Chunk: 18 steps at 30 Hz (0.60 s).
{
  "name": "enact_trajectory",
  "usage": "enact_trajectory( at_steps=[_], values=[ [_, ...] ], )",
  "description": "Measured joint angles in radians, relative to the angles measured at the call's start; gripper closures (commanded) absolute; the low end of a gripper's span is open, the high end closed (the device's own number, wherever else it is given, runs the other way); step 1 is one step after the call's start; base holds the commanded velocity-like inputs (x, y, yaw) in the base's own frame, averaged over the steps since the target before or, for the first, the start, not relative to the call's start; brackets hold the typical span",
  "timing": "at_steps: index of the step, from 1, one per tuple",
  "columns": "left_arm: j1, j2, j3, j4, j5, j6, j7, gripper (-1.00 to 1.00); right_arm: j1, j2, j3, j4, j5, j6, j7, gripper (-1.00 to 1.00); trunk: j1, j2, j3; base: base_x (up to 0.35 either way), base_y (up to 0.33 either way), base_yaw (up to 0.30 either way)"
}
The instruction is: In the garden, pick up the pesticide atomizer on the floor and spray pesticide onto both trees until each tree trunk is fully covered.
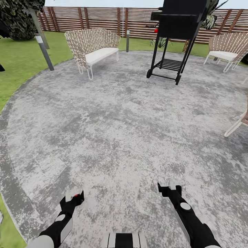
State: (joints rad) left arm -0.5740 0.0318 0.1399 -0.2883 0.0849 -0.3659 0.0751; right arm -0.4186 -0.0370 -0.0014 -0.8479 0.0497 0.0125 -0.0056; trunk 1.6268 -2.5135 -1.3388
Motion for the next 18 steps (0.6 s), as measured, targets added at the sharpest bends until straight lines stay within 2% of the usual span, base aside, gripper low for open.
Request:
enact_trajectory(
  at_steps=[14,18],
  values=[
    [0.000,0.000,-0.002,-0.001,0.000,0.000,0.000,-1.00,0.000,-0.001,0.000,0.000,0.000,0.000,0.000,-1.00,0.006,-0.003,-0.076,0.000,0.000,0.000],
    [-0.001,0.000,-0.002,-0.001,0.000,0.000,0.000,-1.00,0.000,-0.001,0.000,0.000,0.000,0.000,0.000,-1.00,0.006,-0.003,-0.080,0.000,0.000,0.000]
  ],
)
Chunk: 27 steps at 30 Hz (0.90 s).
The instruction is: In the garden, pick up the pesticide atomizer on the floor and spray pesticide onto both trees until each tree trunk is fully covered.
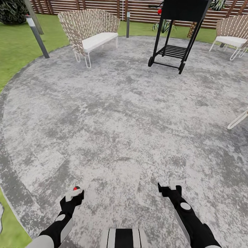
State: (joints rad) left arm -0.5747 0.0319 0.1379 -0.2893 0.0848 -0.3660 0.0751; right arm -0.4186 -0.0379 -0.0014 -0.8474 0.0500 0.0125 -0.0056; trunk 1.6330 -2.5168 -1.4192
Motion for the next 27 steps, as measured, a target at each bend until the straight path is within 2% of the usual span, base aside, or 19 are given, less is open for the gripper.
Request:
enact_trajectory(
  at_steps=[18,27],
  values=[
    [0.000,0.001,0.000,-0.001,0.000,0.000,0.000,-1.00,0.000,0.001,0.000,0.002,0.001,-0.001,0.000,-1.00,0.000,0.000,-0.001,0.000,0.000,-0.001],
    [0.000,0.001,0.001,-0.001,0.000,0.000,0.000,-1.00,0.000,0.002,0.000,0.001,0.000,-0.001,0.000,-1.00,0.000,0.000,0.002,0.000,0.000,-0.080]
  ],
)
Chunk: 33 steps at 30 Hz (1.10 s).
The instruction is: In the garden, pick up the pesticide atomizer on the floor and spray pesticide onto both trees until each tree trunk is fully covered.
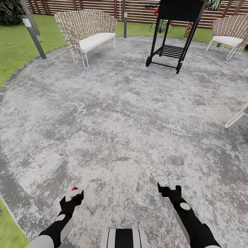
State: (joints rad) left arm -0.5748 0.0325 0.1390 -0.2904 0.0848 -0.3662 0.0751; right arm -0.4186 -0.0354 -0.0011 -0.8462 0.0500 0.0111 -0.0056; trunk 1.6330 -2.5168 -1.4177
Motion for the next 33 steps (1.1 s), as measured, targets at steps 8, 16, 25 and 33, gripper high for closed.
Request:
enact_trajectory(
  at_steps=[8,16,25,33],
  values=[
    [0.000,0.001,-0.001,0.000,0.000,0.000,0.000,-1.00,0.000,0.000,0.001,0.000,0.000,0.000,0.000,-1.00,0.000,0.000,0.000,0.049,0.000,-0.002],
    [0.000,0.001,0.001,0.000,0.000,0.000,0.001,-1.00,0.000,0.000,0.001,0.000,0.000,0.000,0.000,-1.00,0.000,0.000,0.000,0.001,0.000,0.000],
    [0.000,0.001,0.001,0.000,0.000,0.000,0.000,-1.00,0.000,0.000,0.001,0.000,0.000,0.000,0.000,-1.00,0.000,0.000,0.000,0.000,0.000,0.000],
    [0.000,0.001,0.003,0.000,0.000,0.000,0.001,-1.00,0.000,0.000,0.001,0.001,0.001,0.000,0.000,-1.00,0.000,0.000,0.000,0.000,0.000,0.000]
  ],
)
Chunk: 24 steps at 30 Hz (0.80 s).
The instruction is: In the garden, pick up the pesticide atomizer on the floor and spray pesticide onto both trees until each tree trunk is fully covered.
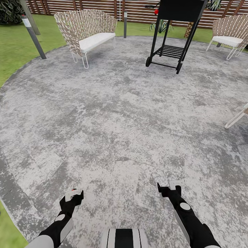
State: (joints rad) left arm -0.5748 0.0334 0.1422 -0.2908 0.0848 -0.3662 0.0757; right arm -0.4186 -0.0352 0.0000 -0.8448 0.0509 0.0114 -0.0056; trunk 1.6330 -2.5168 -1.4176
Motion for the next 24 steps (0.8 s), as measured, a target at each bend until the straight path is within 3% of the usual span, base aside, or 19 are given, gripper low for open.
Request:
enact_trajectory(
  at_steps=[13,14,24],
  values=[
    [0.000,-0.001,0.000,-0.004,0.001,0.000,0.000,-1.00,0.000,0.000,0.000,0.000,0.000,0.000,0.000,-1.00,0.000,0.000,0.000,0.000,0.000,0.000],
    [0.000,-0.001,0.000,-0.010,0.001,0.000,0.000,1.00,0.000,0.000,0.000,0.000,0.000,0.000,0.000,-1.00,0.000,0.000,0.000,0.000,0.000,0.000],
    [0.000,0.000,0.001,-0.035,0.002,0.000,0.001,1.00,0.000,0.000,0.000,0.000,0.000,0.001,0.000,-1.00,0.000,0.000,0.000,0.000,0.000,0.000]
  ],
)
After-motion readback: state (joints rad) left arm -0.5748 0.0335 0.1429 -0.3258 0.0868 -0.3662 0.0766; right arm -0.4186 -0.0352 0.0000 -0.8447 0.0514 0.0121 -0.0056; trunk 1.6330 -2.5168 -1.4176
